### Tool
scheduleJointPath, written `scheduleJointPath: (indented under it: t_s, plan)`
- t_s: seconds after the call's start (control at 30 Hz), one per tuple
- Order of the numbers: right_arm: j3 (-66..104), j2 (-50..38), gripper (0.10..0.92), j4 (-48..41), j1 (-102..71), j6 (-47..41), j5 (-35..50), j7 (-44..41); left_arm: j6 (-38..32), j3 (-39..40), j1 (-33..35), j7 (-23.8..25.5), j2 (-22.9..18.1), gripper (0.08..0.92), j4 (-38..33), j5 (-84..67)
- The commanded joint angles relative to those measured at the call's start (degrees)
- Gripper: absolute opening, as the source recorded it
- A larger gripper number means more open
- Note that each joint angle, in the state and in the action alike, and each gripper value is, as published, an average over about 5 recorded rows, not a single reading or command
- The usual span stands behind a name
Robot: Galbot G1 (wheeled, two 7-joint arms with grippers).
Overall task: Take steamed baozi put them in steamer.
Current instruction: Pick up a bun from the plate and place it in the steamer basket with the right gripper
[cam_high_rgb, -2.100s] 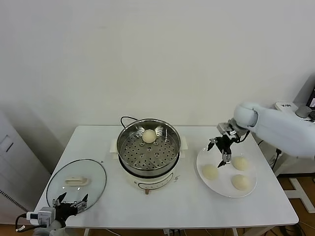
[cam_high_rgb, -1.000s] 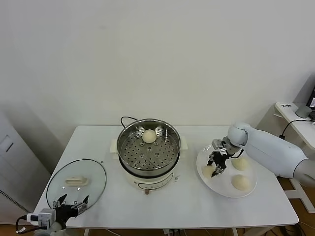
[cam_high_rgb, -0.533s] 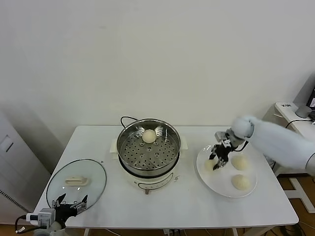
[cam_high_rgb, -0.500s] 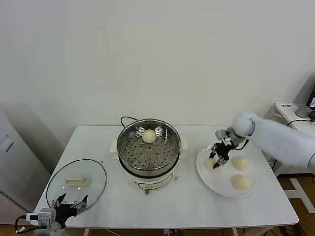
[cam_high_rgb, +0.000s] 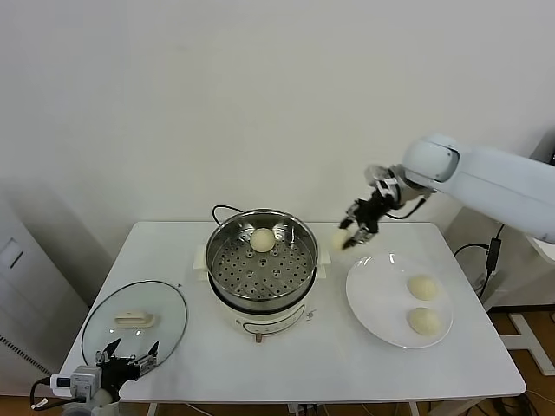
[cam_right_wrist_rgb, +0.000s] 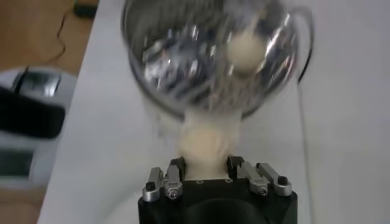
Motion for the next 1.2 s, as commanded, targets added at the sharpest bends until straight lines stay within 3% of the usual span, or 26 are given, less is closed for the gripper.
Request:
scheduleJointPath:
  t_s: [0.03,0.47,1.2]
  plan:
    - [0.87,9.74,0.45,0.69,0.05,-5.04,10.67,8.87,-0.05,-0.1,0.12,0.0,-0.09,0.823,-0.13,0.14]
    - [1.38,23.53,0.45,-8.95,-8.24,-9.66,10.44,13.87,-0.22,-0.33,0.34,0.03,-0.24,0.823,0.07,0.3]
    - [1.57,27.17,0.45,-13.14,-14.67,-13.7,6.53,18.17,-0.53,-1.11,1.18,0.06,-0.31,0.823,0.11,0.06]
